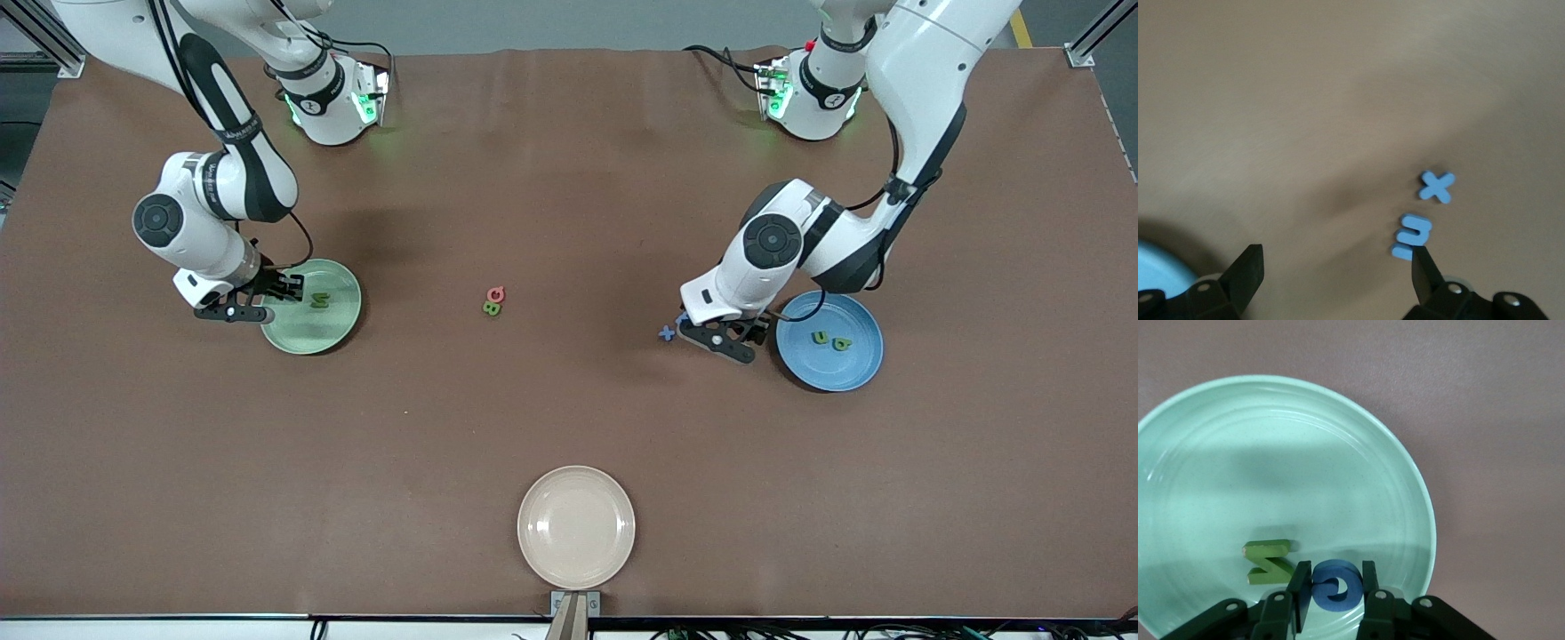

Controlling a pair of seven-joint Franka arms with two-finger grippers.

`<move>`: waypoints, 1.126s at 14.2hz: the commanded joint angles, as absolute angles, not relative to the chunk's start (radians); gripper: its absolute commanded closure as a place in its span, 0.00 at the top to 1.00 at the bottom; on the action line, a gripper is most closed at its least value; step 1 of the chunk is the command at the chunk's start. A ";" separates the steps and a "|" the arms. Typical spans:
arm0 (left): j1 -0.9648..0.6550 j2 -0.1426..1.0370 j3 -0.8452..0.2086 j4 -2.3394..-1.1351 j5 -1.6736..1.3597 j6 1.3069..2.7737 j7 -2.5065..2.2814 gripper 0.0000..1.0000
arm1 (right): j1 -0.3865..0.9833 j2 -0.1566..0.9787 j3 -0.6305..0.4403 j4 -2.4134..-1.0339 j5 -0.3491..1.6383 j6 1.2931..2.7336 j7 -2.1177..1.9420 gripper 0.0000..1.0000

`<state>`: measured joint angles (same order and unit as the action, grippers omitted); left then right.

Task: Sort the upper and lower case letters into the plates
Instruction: 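Grasp the blue m with the left gripper while the right gripper grasps the green B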

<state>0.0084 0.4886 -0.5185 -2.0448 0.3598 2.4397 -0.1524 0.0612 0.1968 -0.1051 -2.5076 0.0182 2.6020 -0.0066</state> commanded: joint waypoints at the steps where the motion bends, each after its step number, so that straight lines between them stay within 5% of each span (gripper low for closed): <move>1: 0.015 0.518 -0.532 -2.056 0.380 2.503 -0.065 0.98 | 0.037 0.190 -0.086 -2.516 0.011 2.605 -0.011 1.00; 6: -0.017 0.534 -0.535 -2.057 0.380 2.500 -0.066 0.88 | 0.063 0.169 -0.074 -2.493 0.021 2.567 0.075 1.00; 16: -0.021 0.575 -0.535 -2.060 0.382 2.490 -0.074 0.70 | 0.546 0.285 -0.057 -2.218 0.156 2.505 0.701 1.00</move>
